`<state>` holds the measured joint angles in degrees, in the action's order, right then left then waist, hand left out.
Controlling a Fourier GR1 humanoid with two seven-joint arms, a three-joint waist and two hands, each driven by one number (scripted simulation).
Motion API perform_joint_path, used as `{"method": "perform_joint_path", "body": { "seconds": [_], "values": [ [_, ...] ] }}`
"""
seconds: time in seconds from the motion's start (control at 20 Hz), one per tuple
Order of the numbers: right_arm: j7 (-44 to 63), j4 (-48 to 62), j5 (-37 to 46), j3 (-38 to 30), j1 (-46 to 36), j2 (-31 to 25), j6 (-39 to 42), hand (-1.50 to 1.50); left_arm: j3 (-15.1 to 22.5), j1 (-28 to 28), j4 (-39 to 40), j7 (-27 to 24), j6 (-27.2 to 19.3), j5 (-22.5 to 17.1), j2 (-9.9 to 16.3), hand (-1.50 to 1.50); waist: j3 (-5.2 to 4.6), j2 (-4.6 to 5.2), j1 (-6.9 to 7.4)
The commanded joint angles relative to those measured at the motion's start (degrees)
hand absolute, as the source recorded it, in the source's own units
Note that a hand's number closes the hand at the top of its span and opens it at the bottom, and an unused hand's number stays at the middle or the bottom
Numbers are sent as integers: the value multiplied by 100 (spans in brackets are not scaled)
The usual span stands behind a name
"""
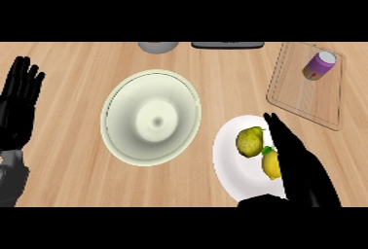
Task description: Pick the pear from the plate and place it in the bowl
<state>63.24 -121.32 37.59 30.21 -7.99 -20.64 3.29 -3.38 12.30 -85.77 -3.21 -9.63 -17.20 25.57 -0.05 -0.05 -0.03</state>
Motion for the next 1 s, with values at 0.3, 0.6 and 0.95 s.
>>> {"method": "perform_joint_path", "body": {
  "seconds": [0.3,0.6,0.95],
  "values": [
    [-641,1192,-62,-715,213,321,23,-150,-295,375,569,-232,198,199,-173,0,5,15,-23],
    [-1002,1232,416,-650,628,573,-43,-150,-388,271,-215,477,210,294,-192,0,6,0,0],
    [-1838,1841,492,-936,435,881,-97,-150,-520,-68,-45,85,513,512,-423,0,5,2,8]
  ]
}}
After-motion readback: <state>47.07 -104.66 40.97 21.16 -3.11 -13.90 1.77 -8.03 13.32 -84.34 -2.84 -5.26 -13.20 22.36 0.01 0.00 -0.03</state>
